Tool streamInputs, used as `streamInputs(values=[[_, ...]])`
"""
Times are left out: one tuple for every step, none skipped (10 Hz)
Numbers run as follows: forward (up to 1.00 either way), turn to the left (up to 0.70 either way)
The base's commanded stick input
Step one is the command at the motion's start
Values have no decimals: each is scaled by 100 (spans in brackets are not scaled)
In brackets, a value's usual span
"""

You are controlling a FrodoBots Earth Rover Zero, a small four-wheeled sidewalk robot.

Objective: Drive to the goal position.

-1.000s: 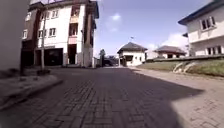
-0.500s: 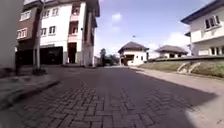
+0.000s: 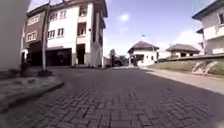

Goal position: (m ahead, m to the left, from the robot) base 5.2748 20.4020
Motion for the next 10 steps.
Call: streamInputs(values=[[70, 0], [70, 0], [70, 35], [70, 35], [70, 35], [70, 35], [70, 14], [70, 0], [70, 0], [70, 0]])
